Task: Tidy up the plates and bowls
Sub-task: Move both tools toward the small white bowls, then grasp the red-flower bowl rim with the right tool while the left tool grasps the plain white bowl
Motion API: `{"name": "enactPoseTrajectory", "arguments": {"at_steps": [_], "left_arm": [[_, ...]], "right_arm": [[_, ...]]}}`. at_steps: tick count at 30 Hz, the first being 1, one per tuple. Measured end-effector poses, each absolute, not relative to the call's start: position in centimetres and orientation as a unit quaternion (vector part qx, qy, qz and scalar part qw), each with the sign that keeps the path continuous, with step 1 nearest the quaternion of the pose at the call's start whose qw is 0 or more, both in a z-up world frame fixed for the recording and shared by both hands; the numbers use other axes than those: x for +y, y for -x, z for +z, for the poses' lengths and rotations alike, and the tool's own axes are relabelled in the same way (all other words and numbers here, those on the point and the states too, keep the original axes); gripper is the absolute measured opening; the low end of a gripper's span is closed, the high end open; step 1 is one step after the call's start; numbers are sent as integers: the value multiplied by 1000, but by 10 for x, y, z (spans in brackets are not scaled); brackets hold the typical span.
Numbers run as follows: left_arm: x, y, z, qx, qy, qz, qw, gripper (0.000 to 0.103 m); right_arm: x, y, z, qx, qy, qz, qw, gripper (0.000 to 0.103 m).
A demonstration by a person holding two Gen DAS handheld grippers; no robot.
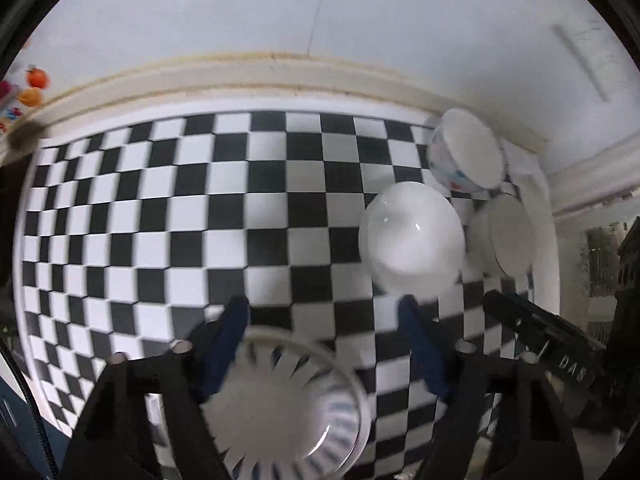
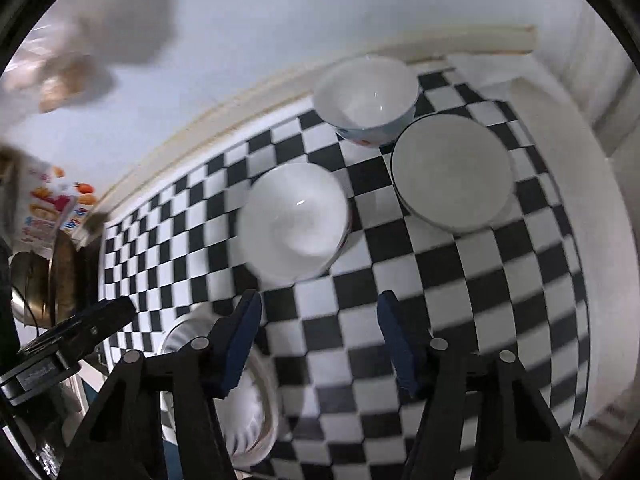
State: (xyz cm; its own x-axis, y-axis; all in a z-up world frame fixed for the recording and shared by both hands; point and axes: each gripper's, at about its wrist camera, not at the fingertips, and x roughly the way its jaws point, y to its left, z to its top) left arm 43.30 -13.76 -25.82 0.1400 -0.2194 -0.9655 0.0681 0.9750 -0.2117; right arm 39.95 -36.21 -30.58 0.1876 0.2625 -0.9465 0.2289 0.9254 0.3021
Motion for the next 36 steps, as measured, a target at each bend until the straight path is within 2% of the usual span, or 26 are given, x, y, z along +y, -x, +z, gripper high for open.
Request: {"name": "enactPoseTrajectory", "arguments": {"at_steps": [3, 7, 9, 10, 11, 12, 19, 27, 36], "left_arm": [[-154, -458, -289, 675, 70, -94, 728, 56], [-177, -479, -318, 695, 61, -103, 708, 55], [-188, -483, -330, 705, 55, -112, 698, 39], [-192, -484, -338, 712, 49, -112, 691, 36], [-195, -484, -340, 714, 48, -113, 689, 28], [-197, -483, -342, 714, 47, -113, 689, 26], [-210, -463, -329, 706, 30, -115, 698, 26], [-225, -417, -290, 693, 12, -137, 708, 26], [-236, -365, -262, 683, -6, -177, 708, 26]], "right_arm": [[-367, -429, -336, 659, -180, 26, 730, 54], [-362, -460, -370, 687, -150, 43, 710, 45], [-358, -469, -382, 699, -139, 48, 700, 32], [-357, -473, -390, 705, -134, 50, 694, 28], [-357, -477, -396, 711, -131, 50, 689, 20], [-356, -479, -401, 716, -128, 50, 684, 15], [-362, -479, -403, 721, -126, 61, 678, 14], [-375, -452, -371, 707, -128, 69, 692, 14], [-391, -368, -317, 691, -139, 54, 707, 14]]}}
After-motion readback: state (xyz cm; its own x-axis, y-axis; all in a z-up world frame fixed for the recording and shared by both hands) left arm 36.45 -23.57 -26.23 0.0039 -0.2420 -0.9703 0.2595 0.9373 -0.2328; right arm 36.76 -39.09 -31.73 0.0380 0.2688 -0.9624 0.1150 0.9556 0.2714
